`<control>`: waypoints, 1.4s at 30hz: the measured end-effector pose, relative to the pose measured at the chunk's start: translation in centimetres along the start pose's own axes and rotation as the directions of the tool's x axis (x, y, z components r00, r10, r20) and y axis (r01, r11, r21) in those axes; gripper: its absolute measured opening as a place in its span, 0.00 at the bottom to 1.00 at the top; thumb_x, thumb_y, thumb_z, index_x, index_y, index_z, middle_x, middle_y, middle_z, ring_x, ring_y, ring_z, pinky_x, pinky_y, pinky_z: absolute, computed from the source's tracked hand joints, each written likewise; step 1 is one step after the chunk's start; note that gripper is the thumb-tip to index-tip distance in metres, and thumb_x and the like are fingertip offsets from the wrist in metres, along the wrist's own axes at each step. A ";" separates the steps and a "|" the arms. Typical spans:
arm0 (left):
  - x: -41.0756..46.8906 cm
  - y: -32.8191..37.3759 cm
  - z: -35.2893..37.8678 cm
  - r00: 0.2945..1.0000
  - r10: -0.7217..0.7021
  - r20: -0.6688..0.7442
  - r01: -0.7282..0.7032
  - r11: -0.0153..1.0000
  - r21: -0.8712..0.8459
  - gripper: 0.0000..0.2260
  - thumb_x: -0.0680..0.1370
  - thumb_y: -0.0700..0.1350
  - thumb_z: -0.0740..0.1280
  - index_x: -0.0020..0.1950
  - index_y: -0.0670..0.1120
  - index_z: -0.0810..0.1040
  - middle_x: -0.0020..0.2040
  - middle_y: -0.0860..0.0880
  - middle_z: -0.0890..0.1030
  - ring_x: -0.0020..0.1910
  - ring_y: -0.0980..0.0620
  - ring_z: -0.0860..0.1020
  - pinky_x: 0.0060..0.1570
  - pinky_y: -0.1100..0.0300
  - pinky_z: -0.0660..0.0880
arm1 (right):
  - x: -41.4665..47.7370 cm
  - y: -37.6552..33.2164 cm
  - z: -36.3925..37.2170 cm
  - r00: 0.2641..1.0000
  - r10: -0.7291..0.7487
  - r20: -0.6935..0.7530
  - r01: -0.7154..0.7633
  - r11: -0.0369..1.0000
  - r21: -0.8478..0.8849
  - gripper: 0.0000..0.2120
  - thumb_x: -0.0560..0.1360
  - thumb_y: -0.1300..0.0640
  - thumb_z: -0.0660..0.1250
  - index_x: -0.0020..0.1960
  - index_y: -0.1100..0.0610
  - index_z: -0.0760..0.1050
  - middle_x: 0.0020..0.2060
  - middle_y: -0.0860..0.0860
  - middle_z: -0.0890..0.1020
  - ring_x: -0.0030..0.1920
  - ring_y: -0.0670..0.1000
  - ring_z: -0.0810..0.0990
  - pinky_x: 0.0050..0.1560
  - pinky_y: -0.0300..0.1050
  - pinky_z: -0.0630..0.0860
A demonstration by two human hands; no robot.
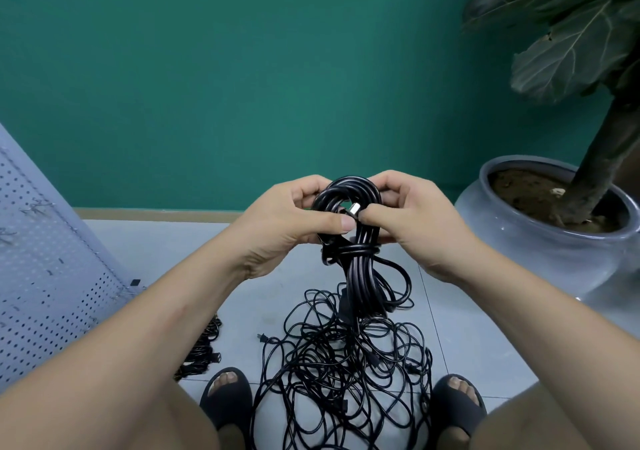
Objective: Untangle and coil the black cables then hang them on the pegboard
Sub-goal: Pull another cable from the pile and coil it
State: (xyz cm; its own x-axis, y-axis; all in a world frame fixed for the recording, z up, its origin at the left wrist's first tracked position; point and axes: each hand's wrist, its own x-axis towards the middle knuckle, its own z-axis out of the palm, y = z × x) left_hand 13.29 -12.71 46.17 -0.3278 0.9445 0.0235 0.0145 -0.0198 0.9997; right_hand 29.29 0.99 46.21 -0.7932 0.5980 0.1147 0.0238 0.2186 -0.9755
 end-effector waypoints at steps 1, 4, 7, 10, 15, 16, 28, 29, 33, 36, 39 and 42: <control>0.0 0.1 0.0 1.000 -0.002 0.005 0.002 1.000 -0.003 0.16 0.75 0.32 0.76 0.61 0.39 0.81 0.48 0.47 0.85 0.46 0.50 0.83 0.47 0.57 0.81 | 0.0 0.1 0.0 1.000 0.005 0.004 -0.005 0.999 0.036 0.09 0.77 0.71 0.69 0.55 0.62 0.81 0.44 0.64 0.86 0.40 0.55 0.81 0.48 0.56 0.83; -0.2 0.2 -0.3 1.000 -0.002 0.023 0.002 1.000 -0.003 0.15 0.75 0.32 0.76 0.60 0.41 0.82 0.48 0.48 0.84 0.46 0.51 0.81 0.46 0.58 0.80 | 0.2 0.1 -0.4 0.993 0.034 0.111 -0.052 0.985 0.164 0.11 0.76 0.73 0.67 0.56 0.63 0.80 0.41 0.55 0.84 0.40 0.47 0.80 0.45 0.36 0.77; -0.5 -0.1 -0.5 0.997 -0.019 0.075 0.019 1.000 0.012 0.16 0.74 0.32 0.78 0.60 0.41 0.82 0.48 0.47 0.83 0.46 0.50 0.80 0.46 0.58 0.80 | 0.2 0.3 -0.6 0.964 0.071 0.256 -0.134 0.962 0.238 0.16 0.70 0.68 0.68 0.57 0.61 0.79 0.44 0.54 0.81 0.46 0.49 0.77 0.50 0.39 0.73; -0.5 -0.4 -0.7 0.997 -0.014 0.070 0.011 0.999 0.043 0.19 0.72 0.36 0.79 0.61 0.39 0.82 0.50 0.45 0.85 0.48 0.49 0.80 0.48 0.54 0.80 | 0.2 0.4 -0.6 0.956 0.108 0.274 -0.179 0.952 0.249 0.19 0.65 0.67 0.67 0.56 0.59 0.75 0.44 0.57 0.79 0.45 0.51 0.76 0.50 0.46 0.69; -0.3 -0.2 -0.6 1.000 -0.020 0.006 0.020 0.998 0.051 0.21 0.70 0.36 0.79 0.62 0.41 0.81 0.51 0.45 0.86 0.47 0.49 0.82 0.48 0.53 0.82 | 0.0 -0.3 -0.6 0.980 0.103 0.172 -0.130 0.980 0.154 0.17 0.74 0.76 0.65 0.55 0.58 0.71 0.39 0.55 0.83 0.35 0.46 0.77 0.40 0.37 0.72; -0.2 -0.1 -0.5 1.000 -0.023 -0.009 0.023 0.998 0.066 0.20 0.70 0.36 0.79 0.61 0.41 0.82 0.51 0.44 0.86 0.47 0.48 0.82 0.48 0.53 0.82 | 0.0 -0.3 -0.5 0.987 0.085 0.136 -0.101 0.987 0.121 0.17 0.74 0.75 0.67 0.54 0.57 0.70 0.39 0.56 0.84 0.36 0.47 0.78 0.42 0.38 0.73; 0.8 -1.4 0.8 0.976 0.000 -0.220 0.059 0.963 0.264 0.16 0.68 0.37 0.84 0.49 0.43 0.80 0.39 0.49 0.80 0.37 0.48 0.77 0.43 0.48 0.80 | -0.4 0.2 0.3 0.999 -0.051 -0.018 0.040 0.920 -0.391 0.18 0.71 0.57 0.76 0.52 0.48 0.68 0.31 0.46 0.82 0.32 0.49 0.71 0.41 0.51 0.69; 0.8 -1.4 0.9 0.974 0.013 -0.228 0.050 0.963 0.266 0.15 0.69 0.36 0.83 0.48 0.43 0.80 0.38 0.50 0.80 0.36 0.49 0.77 0.41 0.50 0.78 | -0.3 0.2 0.3 0.998 -0.066 -0.023 0.052 0.922 -0.384 0.18 0.72 0.58 0.76 0.52 0.47 0.69 0.33 0.47 0.83 0.33 0.49 0.72 0.42 0.52 0.71; 0.9 -1.0 0.8 0.962 0.037 -0.272 0.016 0.982 0.190 0.14 0.71 0.33 0.81 0.49 0.41 0.78 0.40 0.45 0.81 0.37 0.48 0.77 0.41 0.50 0.76 | -0.2 0.8 0.4 0.995 -0.057 -0.081 0.049 0.994 -0.094 0.18 0.77 0.55 0.79 0.60 0.51 0.74 0.45 0.50 0.88 0.45 0.50 0.85 0.56 0.53 0.81; 0.8 -0.7 0.3 0.948 0.040 -0.317 -0.009 0.995 0.099 0.15 0.70 0.35 0.81 0.47 0.44 0.77 0.39 0.46 0.82 0.38 0.47 0.78 0.45 0.49 0.77 | -0.7 1.2 1.2 0.997 0.040 0.070 -0.034 0.996 -0.078 0.25 0.73 0.42 0.81 0.64 0.49 0.76 0.54 0.48 0.89 0.57 0.49 0.87 0.66 0.56 0.81; 0.8 -0.7 0.5 0.925 0.017 -0.379 -0.005 0.999 0.032 0.15 0.71 0.34 0.81 0.48 0.45 0.78 0.40 0.47 0.83 0.39 0.48 0.80 0.49 0.48 0.78 | -1.5 1.6 2.8 0.988 0.096 0.119 -0.049 0.936 -0.347 0.34 0.64 0.36 0.83 0.63 0.41 0.72 0.53 0.39 0.87 0.55 0.40 0.85 0.61 0.50 0.82; 0.9 -1.3 1.0 0.904 0.012 -0.428 -0.003 1.000 0.022 0.14 0.72 0.34 0.80 0.48 0.45 0.78 0.41 0.47 0.83 0.39 0.48 0.80 0.49 0.49 0.78 | -1.4 1.8 3.8 0.999 0.047 0.008 -0.036 0.855 -0.517 0.31 0.65 0.40 0.83 0.60 0.42 0.70 0.47 0.36 0.85 0.49 0.36 0.82 0.51 0.42 0.81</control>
State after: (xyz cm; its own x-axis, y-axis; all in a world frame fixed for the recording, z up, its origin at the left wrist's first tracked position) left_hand 13.95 -11.46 44.84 -0.7004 0.7128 0.0366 0.0361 -0.0158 0.9992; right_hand 28.15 -2.41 43.58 -0.7959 0.6017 0.0670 0.3639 0.5639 -0.7414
